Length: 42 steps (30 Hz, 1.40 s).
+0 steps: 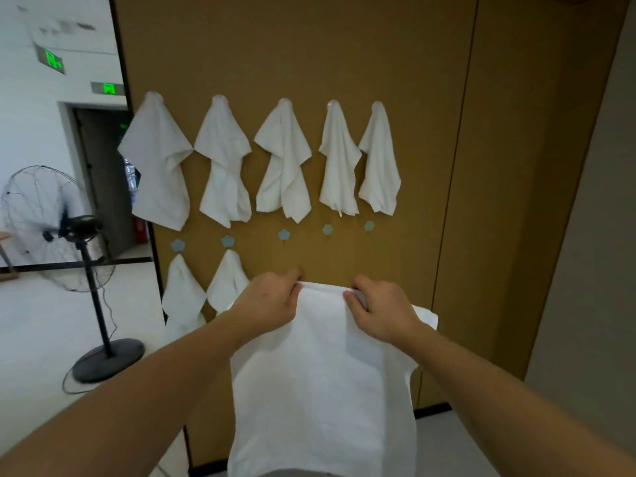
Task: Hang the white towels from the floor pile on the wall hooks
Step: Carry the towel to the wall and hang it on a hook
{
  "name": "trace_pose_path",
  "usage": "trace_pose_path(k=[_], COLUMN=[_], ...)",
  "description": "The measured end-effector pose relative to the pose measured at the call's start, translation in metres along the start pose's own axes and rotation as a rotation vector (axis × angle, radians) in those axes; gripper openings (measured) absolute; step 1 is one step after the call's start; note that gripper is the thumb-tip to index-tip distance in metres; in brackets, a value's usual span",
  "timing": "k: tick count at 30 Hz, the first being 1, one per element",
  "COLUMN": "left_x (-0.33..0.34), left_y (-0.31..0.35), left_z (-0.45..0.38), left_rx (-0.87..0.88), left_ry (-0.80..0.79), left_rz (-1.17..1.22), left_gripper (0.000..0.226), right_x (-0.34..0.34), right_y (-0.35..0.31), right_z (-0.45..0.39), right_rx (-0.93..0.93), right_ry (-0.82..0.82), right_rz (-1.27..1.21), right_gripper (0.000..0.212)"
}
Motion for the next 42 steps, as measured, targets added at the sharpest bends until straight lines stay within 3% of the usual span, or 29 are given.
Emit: trace_pose_path(k=[4, 7, 11, 19, 24, 32, 35, 38, 42], left_x=[0.029, 0.055, 0.084, 0.17, 0.217, 0.284, 0.309, 0.333, 0.355], left_y=[-0.026, -0.049, -0.087, -0.189, -0.264, -0.36, -0.373, -0.368, -0.345], left_z=[-0.034, -0.057, -0.093, -0.153, -0.193, -0.262, -0.261, -0.253, -0.258], left_rx=[-0.08, -0.092, -0.131, -0.231, -0.213, -0.191, -0.221, -0.285, -0.428], left_ry=[0.099, 0.123, 0.134, 0.067, 0.03, -0.013, -0.043, -0.025, 0.045], left_rz=[0.094, 0.107, 0.062, -0.075, -0.118, -0.147, -0.104, 0.002, 0.133], left_gripper=[0.009, 0.018, 0.022, 0.029, 0.034, 0.041, 0.046, 0.047, 0.03], right_x=[0.034, 0.066, 0.103, 0.193, 0.266, 0.362, 0.398, 0.434, 0.456], right_y=[0.038, 0.059, 0.08, 0.119, 0.142, 0.176, 0.188, 0.191, 0.173], right_z=[-0.054, -0.085, -0.124, -0.229, -0.306, -0.417, -0.423, -0.408, -0.397], right_rx=[0.031, 0.017, -0.235, -0.316, -0.227, -0.14, -0.062, 0.066, 0.184], right_ry=[-0.011, 0.048, 0.204, 0.16, 0.085, 0.05, 0.072, 0.051, 0.104], right_rz=[-0.198, -0.349, -0.291, -0.145, -0.002, -0.018, -0.105, -0.283, -0.445], right_gripper=[0.016, 0.011, 0.011, 0.012, 0.02, 0.02, 0.016, 0.025, 0.034])
Point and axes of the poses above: each hand's wrist, its own z-axis away from the middle knuckle, its own x-axis out of the palm, y = z × x, the point moved 1 cm from there along -z, towards the middle knuckle, and after that the axes turned 1 degree about -z, right-handed, at the moved point
